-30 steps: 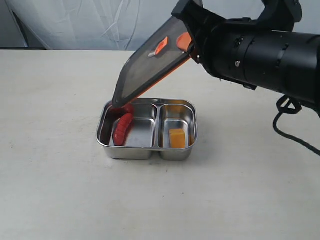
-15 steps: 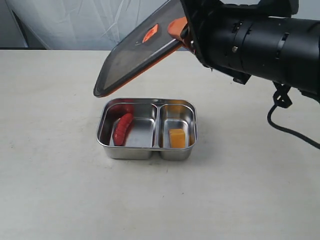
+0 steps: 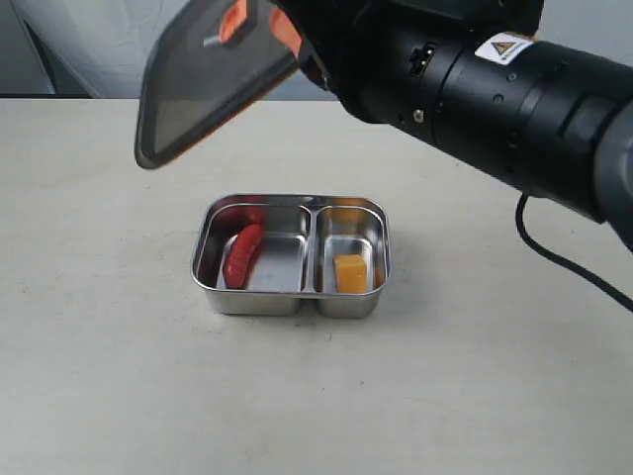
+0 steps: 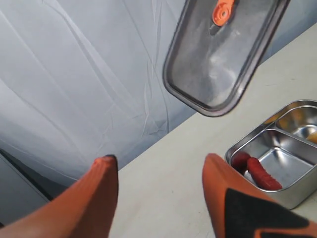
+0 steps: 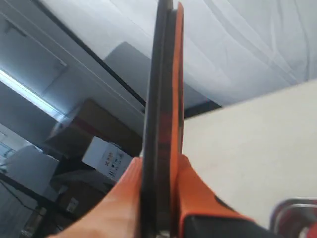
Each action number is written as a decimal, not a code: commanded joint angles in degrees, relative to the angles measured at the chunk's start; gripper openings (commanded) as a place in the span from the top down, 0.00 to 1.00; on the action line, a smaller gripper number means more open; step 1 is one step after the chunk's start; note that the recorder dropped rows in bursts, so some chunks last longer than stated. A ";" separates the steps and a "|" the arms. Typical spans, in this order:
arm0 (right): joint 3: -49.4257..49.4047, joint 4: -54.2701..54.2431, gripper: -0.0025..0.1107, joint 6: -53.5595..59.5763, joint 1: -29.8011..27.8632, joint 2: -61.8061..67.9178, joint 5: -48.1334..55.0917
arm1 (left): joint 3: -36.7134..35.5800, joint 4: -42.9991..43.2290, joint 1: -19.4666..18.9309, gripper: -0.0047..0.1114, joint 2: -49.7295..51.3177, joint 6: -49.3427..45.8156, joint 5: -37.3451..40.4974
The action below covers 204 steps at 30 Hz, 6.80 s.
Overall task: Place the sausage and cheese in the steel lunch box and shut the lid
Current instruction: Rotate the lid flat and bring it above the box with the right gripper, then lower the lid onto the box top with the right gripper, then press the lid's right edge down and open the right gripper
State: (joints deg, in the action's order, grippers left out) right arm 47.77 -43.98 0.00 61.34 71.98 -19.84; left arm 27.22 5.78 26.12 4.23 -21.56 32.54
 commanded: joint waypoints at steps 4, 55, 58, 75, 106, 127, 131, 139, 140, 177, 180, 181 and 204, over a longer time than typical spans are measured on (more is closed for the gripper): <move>-9.22 26.01 0.98 -34.29 0.29 2.65 -22.83 | 0.08 -0.80 0.38 0.53 -0.21 0.58 -0.43; -22.91 14.70 0.98 -53.93 0.43 24.45 -24.67 | 0.08 -0.81 0.38 0.53 -0.21 0.58 -0.43; -22.91 11.45 0.98 -53.93 0.43 24.45 -24.88 | 0.08 -0.81 0.38 0.53 -0.21 0.58 -0.43; -22.91 7.79 0.98 -57.83 0.43 24.45 -30.12 | 0.08 -0.81 0.38 0.53 -0.21 0.58 -0.43; -22.91 9.51 0.98 -56.93 0.43 28.55 -31.81 | 0.08 0.32 0.38 0.53 -0.21 0.58 -0.43; -22.91 3.72 0.98 -47.87 0.43 28.55 -21.54 | 0.08 0.32 0.38 0.53 -0.21 0.58 -0.43; -22.91 3.72 0.98 -46.41 0.43 28.55 -21.26 | 0.08 0.32 0.38 0.53 -0.21 0.58 -0.43; -22.91 3.83 0.62 -45.42 0.43 28.06 -20.33 | 0.08 0.49 0.38 0.53 -0.21 0.46 -0.58; -22.91 3.95 0.57 -45.42 0.43 27.97 -20.33 | 0.08 0.72 0.38 0.53 -0.21 0.46 -0.58; -22.91 -5.71 0.51 -21.54 0.32 19.21 -7.95 | 0.08 0.70 0.38 0.53 -0.21 0.46 -0.47; -22.91 -7.77 0.51 -18.04 0.32 19.21 -6.37 | 0.08 0.70 0.38 0.53 -0.21 0.46 -0.47; -22.91 -9.34 0.51 -16.59 0.32 19.21 -5.75 | 0.08 0.70 0.38 0.53 -0.21 0.46 -0.47; -22.91 -16.30 0.51 -2.49 0.32 9.37 -2.78 | 0.08 0.54 0.38 0.53 -0.21 0.46 -0.37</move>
State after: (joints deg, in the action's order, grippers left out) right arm 25.20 -60.35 -4.08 61.92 83.42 -23.46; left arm 27.22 6.36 26.12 4.23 -21.45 32.54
